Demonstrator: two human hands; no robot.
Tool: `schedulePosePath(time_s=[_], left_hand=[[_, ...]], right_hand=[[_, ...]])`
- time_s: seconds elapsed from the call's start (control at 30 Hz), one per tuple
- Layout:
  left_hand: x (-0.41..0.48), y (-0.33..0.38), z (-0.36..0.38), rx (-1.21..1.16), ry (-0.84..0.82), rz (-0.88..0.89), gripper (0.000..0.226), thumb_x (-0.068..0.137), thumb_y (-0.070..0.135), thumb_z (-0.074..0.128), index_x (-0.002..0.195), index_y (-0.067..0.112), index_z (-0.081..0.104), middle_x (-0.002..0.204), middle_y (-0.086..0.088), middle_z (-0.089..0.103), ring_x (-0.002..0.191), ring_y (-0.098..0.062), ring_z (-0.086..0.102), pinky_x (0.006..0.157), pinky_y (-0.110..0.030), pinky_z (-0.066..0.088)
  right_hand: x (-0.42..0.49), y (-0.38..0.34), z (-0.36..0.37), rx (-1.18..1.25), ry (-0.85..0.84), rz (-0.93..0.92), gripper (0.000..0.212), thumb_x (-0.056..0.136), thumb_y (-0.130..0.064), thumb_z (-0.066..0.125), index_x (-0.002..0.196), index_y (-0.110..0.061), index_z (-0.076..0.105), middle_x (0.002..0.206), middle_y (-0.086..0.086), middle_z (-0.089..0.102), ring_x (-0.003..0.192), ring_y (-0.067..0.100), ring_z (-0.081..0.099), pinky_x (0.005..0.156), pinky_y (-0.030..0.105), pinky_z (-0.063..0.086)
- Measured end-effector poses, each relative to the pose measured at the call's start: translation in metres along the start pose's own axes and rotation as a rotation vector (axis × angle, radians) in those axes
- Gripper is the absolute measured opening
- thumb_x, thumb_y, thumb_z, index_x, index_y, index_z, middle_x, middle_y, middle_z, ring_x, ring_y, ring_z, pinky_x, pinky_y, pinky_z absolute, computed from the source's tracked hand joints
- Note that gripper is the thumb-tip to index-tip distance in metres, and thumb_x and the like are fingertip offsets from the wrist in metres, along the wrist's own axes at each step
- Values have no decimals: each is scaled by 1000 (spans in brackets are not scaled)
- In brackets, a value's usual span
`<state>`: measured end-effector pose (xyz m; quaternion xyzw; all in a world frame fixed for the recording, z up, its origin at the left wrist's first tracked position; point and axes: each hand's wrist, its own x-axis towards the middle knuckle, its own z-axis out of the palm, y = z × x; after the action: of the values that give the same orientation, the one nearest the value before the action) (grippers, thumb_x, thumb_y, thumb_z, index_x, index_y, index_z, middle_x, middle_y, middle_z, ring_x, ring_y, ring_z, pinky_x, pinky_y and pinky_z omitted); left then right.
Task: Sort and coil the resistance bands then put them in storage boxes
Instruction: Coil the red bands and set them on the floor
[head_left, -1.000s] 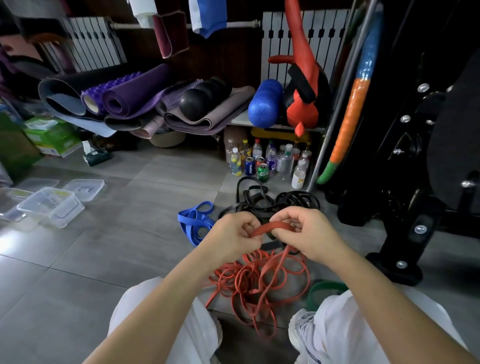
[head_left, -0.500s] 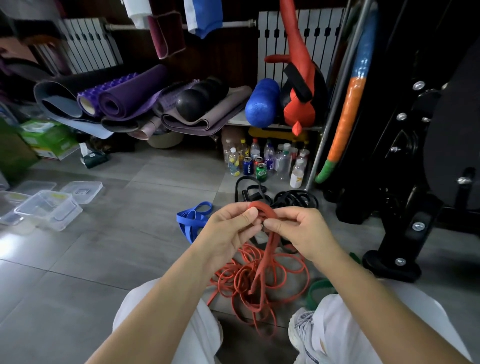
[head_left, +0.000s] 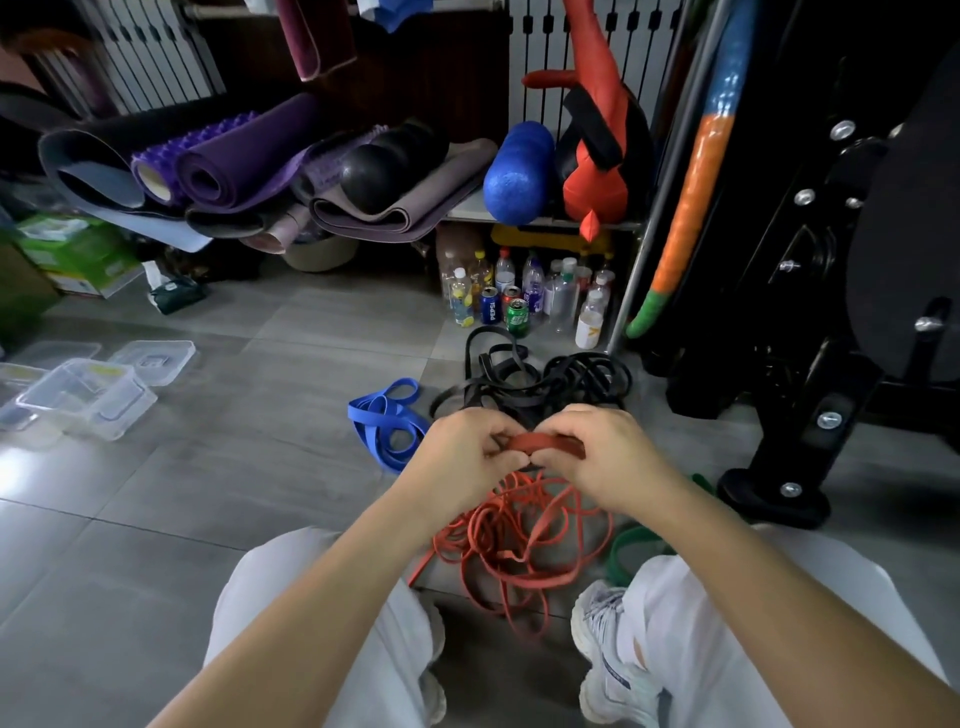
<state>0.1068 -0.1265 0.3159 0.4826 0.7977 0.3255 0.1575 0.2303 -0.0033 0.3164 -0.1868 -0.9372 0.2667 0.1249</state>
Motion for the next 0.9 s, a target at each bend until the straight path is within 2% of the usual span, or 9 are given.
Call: schedulePosePath(time_s=[0.13, 0.2, 0.37, 0.43, 0.53, 0.6, 0.67, 0.77, 0.9], left_hand=[[-2, 7, -5, -323, 81, -19, 29, 82, 14, 71, 82, 43, 65, 72, 11, 71, 69, -8, 68, 71, -24, 55], [-3, 10, -8, -537, 132, -40, 27, 83, 10, 69, 84, 37, 67, 71, 6, 71, 66, -13, 67, 73, -30, 57], [-1, 8, -10, -1064, 103, -89, 16, 79, 9, 65, 92, 15, 71, 75, -4, 69, 61, -9, 60, 66, -21, 54], [-1, 8, -6, -1249, 56, -117, 24, 75, 12, 64, 98, 5, 68, 75, -4, 69, 60, -8, 61, 65, -18, 54], [-1, 8, -2, -1368, 33, -161, 29, 74, 11, 65, 101, 2, 67, 80, -6, 70, 63, -8, 63, 64, -17, 54], [-1, 9, -5, -1296, 35, -196, 25, 76, 10, 65, 101, 5, 67, 83, -7, 68, 66, -9, 63, 63, -18, 54], [0, 7, -8, -918, 74, -171, 24, 81, 9, 68, 103, 18, 67, 89, -3, 66, 69, -12, 61, 64, -21, 52], [-4, 2, -10, -356, 139, -35, 40, 80, 17, 72, 103, 46, 58, 95, 13, 60, 72, -5, 57, 72, -20, 51], [-12, -5, -9, -126, 25, 9, 31, 81, 26, 71, 80, 54, 60, 77, 19, 62, 76, 1, 59, 72, -19, 49]], right_hand=[[0, -7, -9, 448, 115, 115, 15, 76, -11, 75, 80, -23, 68, 74, -7, 68, 66, 8, 64, 65, 24, 54], [0, -6, -14, 614, 146, 119, 21, 74, -6, 77, 80, -24, 66, 76, -4, 70, 65, 6, 64, 64, 19, 54], [0, -13, -8, 806, 103, 60, 15, 69, -19, 77, 79, -29, 72, 72, -3, 73, 66, 13, 70, 62, 21, 55], [2, -15, -4, 868, 162, 39, 13, 65, -27, 74, 76, -35, 74, 76, 0, 73, 68, 12, 68, 64, 22, 56], [5, -16, 1, 842, 235, 8, 17, 72, -20, 74, 79, -35, 72, 78, -6, 74, 71, 8, 69, 67, 19, 55], [6, -13, 2, 812, 231, 27, 26, 78, -8, 72, 80, -34, 71, 75, -12, 73, 70, 4, 69, 65, 15, 53], [5, -10, 2, 682, 192, 80, 25, 80, -8, 72, 81, -33, 71, 68, -10, 72, 62, 3, 67, 59, 16, 52], [2, -1, 5, 154, 77, 69, 9, 81, -25, 71, 89, -27, 73, 70, -5, 66, 66, 12, 62, 62, 31, 50], [-2, 2, 7, -3, -8, -9, 17, 83, -29, 67, 98, -23, 70, 85, -7, 62, 83, 18, 61, 75, 38, 49]])
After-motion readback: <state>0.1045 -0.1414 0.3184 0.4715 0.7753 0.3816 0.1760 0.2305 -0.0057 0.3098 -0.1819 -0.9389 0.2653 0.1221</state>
